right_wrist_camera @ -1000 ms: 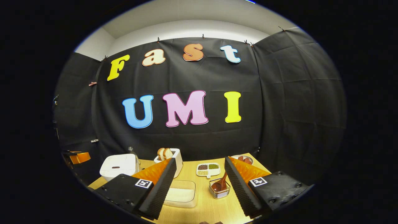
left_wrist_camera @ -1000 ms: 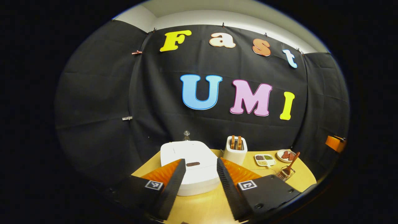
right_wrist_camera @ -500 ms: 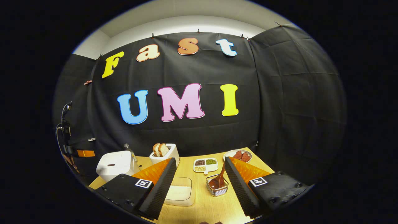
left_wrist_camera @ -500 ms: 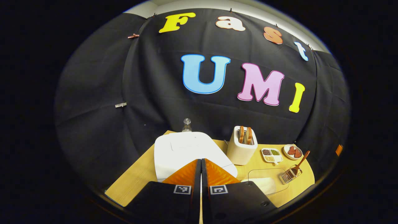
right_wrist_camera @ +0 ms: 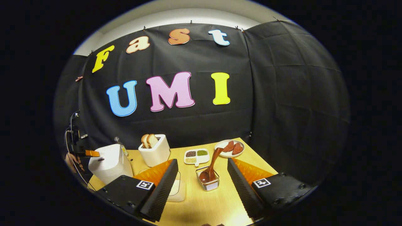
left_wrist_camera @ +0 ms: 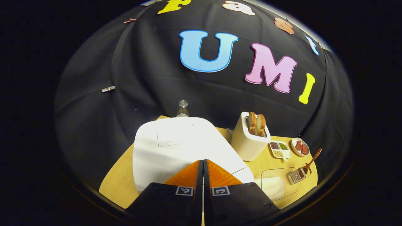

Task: Close the left gripper, press the button to open the rice cooker; take a wooden spoon from the chopstick holder with the right hand, scoop a spoonful of rice and pour it into the rice cooker, then put the wooden spoon back into the chopstick holder.

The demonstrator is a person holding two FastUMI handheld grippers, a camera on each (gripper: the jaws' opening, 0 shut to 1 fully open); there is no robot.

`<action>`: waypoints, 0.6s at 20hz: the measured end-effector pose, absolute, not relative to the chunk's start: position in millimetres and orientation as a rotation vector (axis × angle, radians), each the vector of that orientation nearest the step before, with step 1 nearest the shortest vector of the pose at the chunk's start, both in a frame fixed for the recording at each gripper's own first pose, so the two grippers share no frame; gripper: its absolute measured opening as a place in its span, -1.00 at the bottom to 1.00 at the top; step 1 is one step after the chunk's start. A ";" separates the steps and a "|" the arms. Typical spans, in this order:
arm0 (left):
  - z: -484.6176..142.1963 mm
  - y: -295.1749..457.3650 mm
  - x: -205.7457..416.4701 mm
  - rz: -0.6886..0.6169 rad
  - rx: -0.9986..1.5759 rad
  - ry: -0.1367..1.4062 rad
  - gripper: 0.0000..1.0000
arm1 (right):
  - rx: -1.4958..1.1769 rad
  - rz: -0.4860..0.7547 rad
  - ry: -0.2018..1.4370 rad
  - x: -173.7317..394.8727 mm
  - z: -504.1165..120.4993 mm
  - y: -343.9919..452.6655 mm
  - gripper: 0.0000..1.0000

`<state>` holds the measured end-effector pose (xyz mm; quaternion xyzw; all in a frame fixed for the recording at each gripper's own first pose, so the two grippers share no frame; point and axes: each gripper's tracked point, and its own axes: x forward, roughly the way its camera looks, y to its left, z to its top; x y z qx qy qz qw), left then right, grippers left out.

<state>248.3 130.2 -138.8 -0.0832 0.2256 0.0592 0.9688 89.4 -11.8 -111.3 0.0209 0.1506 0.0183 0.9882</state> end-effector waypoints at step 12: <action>-158.0 129.9 246.2 0.165 -0.158 0.483 -0.84 | 0.058 0.048 0.330 97.2 -120.1 -20.9 0.97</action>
